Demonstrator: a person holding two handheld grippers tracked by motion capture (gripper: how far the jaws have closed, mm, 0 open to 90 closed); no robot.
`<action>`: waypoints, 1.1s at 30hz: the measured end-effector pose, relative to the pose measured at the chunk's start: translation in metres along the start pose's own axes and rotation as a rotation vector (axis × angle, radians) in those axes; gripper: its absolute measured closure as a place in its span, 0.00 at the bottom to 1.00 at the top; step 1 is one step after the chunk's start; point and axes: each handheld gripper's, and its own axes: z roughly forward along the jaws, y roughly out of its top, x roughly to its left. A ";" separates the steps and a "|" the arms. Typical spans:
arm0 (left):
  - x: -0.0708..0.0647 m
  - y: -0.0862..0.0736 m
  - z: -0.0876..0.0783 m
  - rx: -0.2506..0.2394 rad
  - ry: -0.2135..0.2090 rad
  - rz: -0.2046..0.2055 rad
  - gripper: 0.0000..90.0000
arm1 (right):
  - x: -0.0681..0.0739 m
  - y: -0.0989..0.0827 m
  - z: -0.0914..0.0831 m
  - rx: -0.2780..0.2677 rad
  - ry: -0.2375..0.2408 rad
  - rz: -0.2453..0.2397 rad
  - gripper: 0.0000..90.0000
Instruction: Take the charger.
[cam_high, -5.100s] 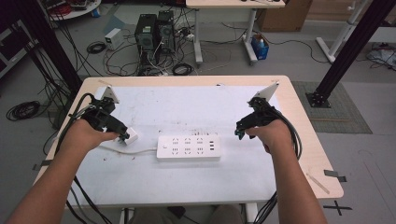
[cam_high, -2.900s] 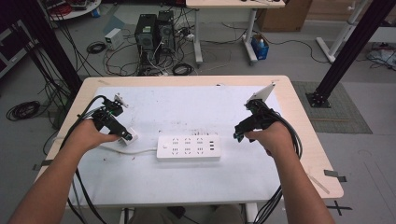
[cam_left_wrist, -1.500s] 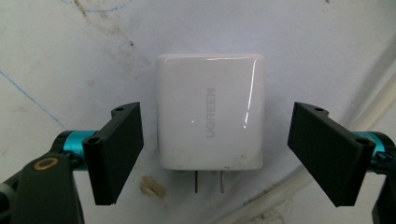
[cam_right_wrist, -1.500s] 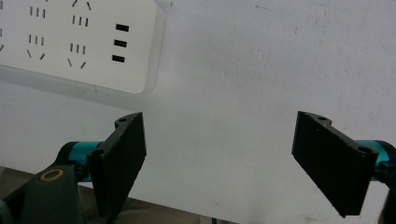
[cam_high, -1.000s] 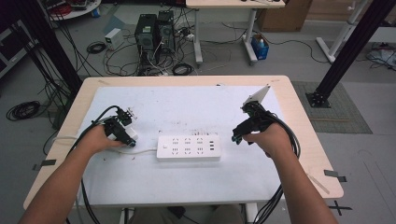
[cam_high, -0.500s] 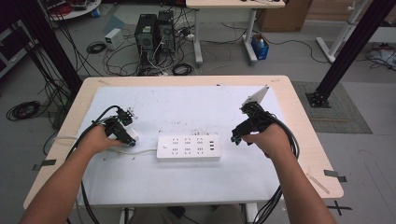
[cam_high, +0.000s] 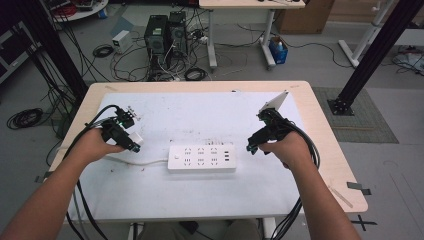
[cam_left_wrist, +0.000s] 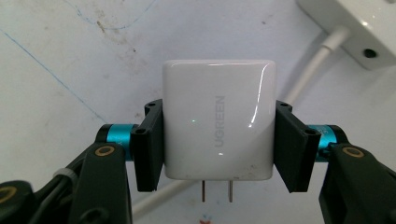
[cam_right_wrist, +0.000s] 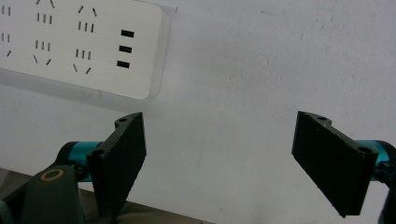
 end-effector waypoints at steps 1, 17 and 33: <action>-0.002 0.001 -0.006 -0.002 0.006 0.000 0.47 | 0.000 0.000 0.000 -0.003 0.001 -0.001 0.19; -0.030 0.010 -0.077 -0.028 0.051 0.013 0.47 | 0.000 -0.004 -0.019 -0.021 0.003 0.019 0.19; -0.037 0.015 -0.079 -0.022 0.049 0.032 0.47 | 0.001 -0.006 -0.021 -0.027 -0.004 0.012 0.19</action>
